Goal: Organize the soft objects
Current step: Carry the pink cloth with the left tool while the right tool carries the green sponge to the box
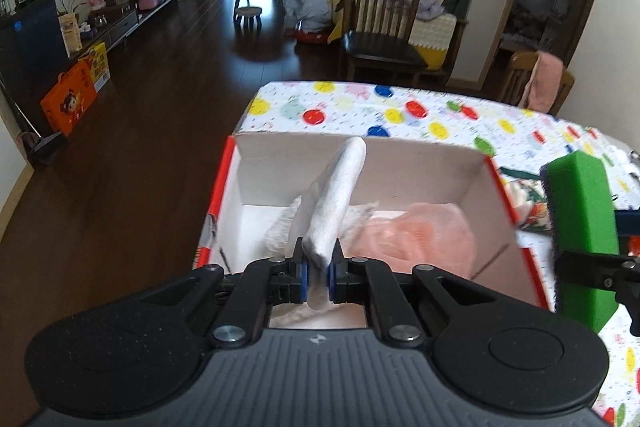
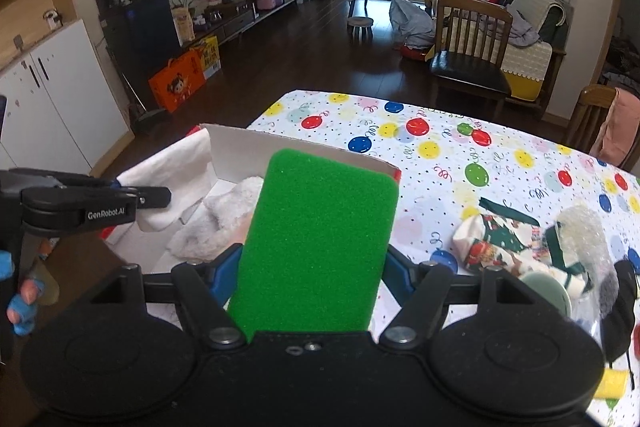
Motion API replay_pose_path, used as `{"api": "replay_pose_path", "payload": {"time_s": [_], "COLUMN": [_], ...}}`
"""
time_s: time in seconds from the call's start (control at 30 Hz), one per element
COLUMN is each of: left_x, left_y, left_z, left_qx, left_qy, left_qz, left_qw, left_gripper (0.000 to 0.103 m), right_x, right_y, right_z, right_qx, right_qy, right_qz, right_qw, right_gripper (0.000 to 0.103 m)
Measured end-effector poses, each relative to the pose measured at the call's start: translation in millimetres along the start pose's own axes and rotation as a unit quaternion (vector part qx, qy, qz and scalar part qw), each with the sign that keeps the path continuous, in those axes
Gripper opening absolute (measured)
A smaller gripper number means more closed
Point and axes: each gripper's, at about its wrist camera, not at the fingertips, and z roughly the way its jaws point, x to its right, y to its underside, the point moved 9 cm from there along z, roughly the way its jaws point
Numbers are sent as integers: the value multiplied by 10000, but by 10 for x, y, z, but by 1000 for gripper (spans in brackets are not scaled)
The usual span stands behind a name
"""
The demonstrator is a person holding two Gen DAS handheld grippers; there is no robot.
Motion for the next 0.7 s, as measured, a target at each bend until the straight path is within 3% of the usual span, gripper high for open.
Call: {"api": "replay_pose_path", "payload": {"time_s": [0.7], "left_x": [-139], "left_y": [-14], "left_z": [879], "left_qx": [-717], "left_qy": [-334], "left_qz": [428], "left_qw": [9959], "left_gripper": [9], "right_x": [-60], "right_y": [-234], "right_z": [1015], "right_qx": [-688], "right_qy": [79], "right_qz": [-33], "right_qw": [9976], "right_gripper": [71]}}
